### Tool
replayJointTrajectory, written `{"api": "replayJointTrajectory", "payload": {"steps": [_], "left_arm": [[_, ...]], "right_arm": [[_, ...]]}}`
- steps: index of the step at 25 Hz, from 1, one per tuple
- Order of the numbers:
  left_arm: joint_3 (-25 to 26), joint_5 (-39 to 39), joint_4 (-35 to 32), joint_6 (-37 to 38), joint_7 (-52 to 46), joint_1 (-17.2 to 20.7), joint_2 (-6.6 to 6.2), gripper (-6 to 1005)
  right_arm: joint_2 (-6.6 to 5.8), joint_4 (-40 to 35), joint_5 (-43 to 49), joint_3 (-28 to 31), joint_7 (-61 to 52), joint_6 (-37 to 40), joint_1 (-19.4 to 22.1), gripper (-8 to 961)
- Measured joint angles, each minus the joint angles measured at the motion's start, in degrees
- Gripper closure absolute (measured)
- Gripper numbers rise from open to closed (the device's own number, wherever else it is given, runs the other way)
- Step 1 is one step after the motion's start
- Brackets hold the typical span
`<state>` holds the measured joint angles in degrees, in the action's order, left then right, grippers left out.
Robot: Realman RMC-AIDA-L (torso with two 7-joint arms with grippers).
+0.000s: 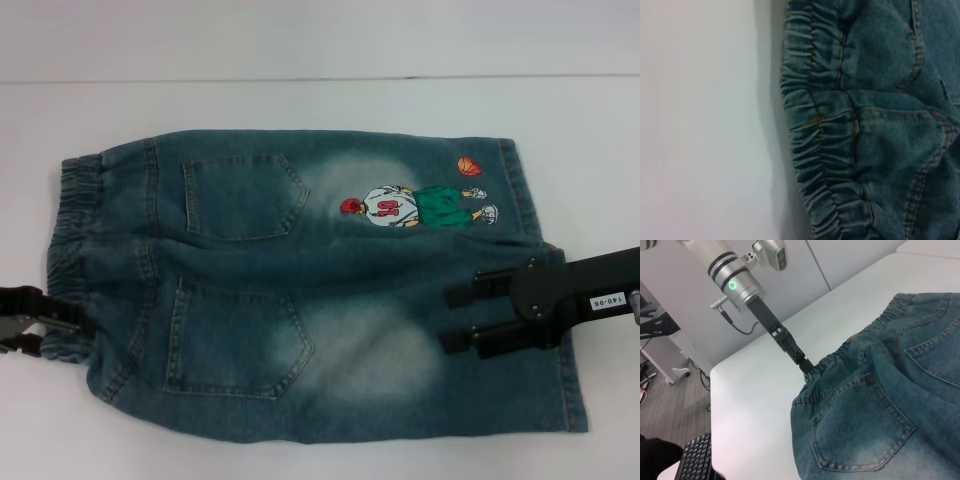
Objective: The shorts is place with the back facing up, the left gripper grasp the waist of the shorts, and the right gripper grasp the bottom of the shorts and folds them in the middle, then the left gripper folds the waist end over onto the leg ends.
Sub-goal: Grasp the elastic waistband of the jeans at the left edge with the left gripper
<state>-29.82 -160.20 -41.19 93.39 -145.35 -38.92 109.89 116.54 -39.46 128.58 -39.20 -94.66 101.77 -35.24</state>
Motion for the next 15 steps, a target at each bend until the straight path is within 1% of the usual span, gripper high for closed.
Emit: {"api": "replayJointTrajectory", "payload": {"steps": [10, 15], "left_arm": [[-0.13, 0.1, -0.03, -0.29, 0.18, -0.8, -0.05, 173], [-0.1, -0.28, -0.17, -0.28, 0.0, -0.71, -0.41, 175]], "right_arm": [[0.0, 0.0, 0.0, 0.0, 0.0, 0.0, -0.07, 147], [0.0, 0.0, 0.0, 0.0, 0.0, 0.0, -0.09, 148]]}}
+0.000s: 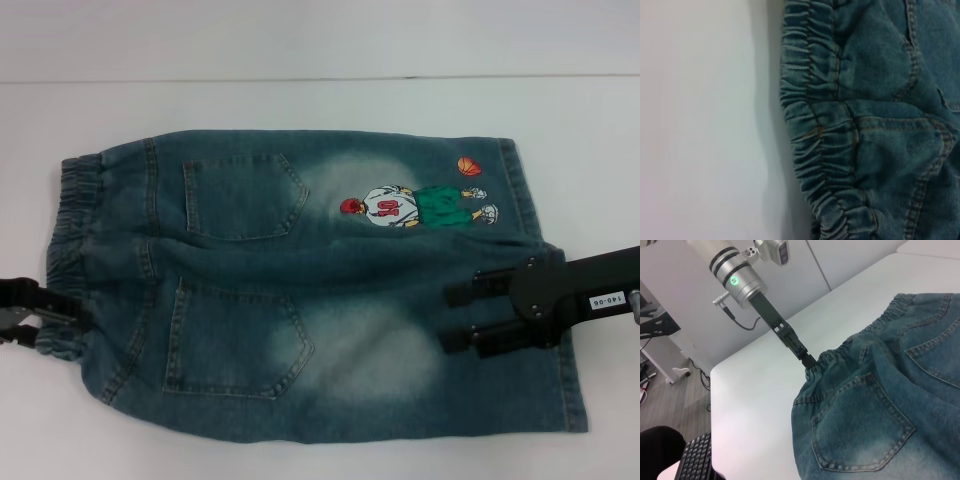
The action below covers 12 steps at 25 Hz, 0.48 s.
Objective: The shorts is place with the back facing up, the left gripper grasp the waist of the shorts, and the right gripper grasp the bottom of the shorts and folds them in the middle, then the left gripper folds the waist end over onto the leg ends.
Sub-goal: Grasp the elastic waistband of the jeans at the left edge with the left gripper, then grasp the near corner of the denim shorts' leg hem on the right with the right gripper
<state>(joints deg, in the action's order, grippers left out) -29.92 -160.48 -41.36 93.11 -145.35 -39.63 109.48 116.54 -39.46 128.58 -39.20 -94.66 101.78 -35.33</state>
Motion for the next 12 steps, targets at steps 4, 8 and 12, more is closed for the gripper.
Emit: {"api": "replayJointTrajectory", "payload": {"steps": [4, 8, 12], "left_arm": [[0.11, -0.1, -0.22, 0.31, -0.02, 0.38, -0.17, 186], [0.26, -0.68, -0.22, 0.14, -0.03, 0.5, -0.19, 198], [0.14, -0.9, -0.11, -0.18, -0.03, 0.52, -0.19, 209]], "right_arm": [[0.0, 0.0, 0.0, 0.0, 0.0, 0.0, 0.0, 148], [-0.07, 0.0, 0.0, 0.0, 0.0, 0.0, -0.01, 148], [-0.09, 0.0, 0.0, 0.0, 0.0, 0.0, -0.15, 148]]}}
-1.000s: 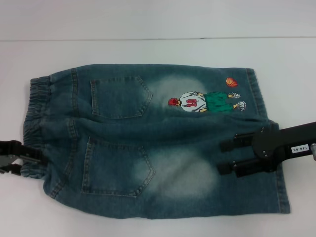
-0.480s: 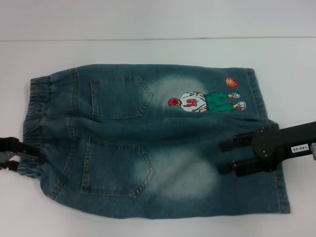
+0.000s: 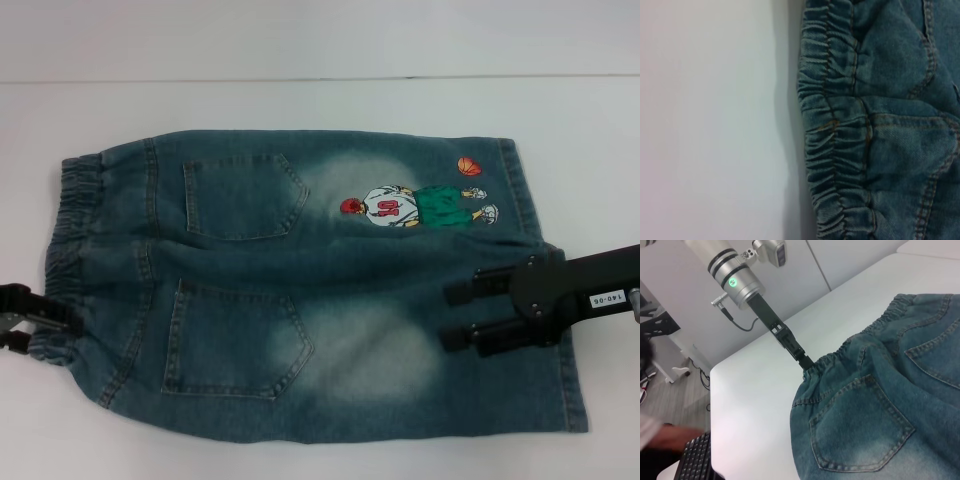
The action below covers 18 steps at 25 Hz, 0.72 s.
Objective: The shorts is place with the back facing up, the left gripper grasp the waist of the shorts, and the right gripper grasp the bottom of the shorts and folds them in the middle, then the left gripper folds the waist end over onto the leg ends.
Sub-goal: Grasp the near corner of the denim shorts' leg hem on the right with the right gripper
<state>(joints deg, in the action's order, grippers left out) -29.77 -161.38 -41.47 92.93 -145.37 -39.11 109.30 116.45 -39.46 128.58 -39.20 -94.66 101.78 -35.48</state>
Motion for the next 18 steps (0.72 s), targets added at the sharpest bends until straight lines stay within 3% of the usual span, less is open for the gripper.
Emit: {"api": "replayJointTrajectory", "payload": {"steps": [18], "left_arm": [[-0.19, -0.61, 0.32, -0.82, 0.0, 0.09, 0.41, 261]], "right_arm": [[0.0, 0.0, 0.0, -0.01, 0.16, 0.0, -0.03, 148]]}}
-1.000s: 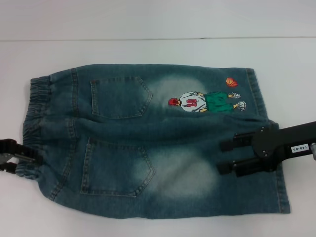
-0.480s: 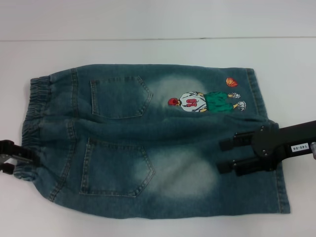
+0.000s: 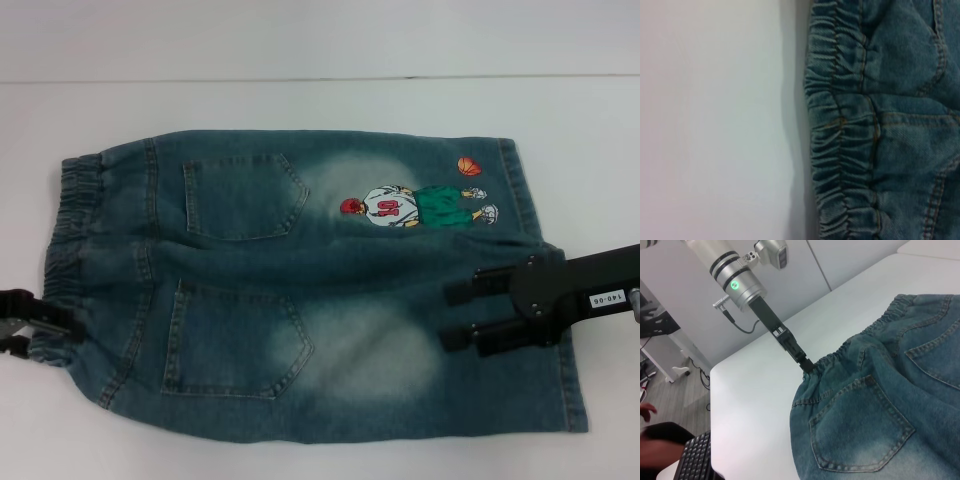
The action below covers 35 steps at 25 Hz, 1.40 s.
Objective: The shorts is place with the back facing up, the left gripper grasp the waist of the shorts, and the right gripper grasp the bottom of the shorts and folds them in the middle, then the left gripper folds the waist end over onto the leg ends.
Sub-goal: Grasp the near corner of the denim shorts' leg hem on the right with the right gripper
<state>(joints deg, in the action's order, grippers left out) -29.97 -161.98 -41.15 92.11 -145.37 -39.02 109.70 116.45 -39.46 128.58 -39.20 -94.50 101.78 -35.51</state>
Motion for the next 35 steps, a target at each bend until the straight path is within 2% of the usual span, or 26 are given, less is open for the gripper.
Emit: {"api": "replayJointTrajectory", "payload": {"steps": [13, 19, 30, 35], "left_arm": [[0.03, 0.95, 0.85, 0.23, 1.75, -0.88, 0.69, 298], [0.0, 1.2, 0.85, -0.22, 2.88, -0.89, 0.89, 503], [-0.01, 1.24, 1.03, -0.34, 3.62, -1.19, 0.99, 767], [0.11, 1.39, 0.81, -0.35, 4.1, -1.34, 1.21, 939]], "right_arm": [[-0.09, 0.0, -0.06, 0.0, 0.02, 0.0, 0.0, 147], [-0.19, 0.0, -0.12, 0.13, 0.02, 0.0, 0.0, 147], [-0.38, -0.03, -0.35, 0.28, -0.42, 0.01, -0.16, 148], [-0.6, -0.3, -0.35, 0.5, -2.64, 0.37, -0.68, 148]]}}
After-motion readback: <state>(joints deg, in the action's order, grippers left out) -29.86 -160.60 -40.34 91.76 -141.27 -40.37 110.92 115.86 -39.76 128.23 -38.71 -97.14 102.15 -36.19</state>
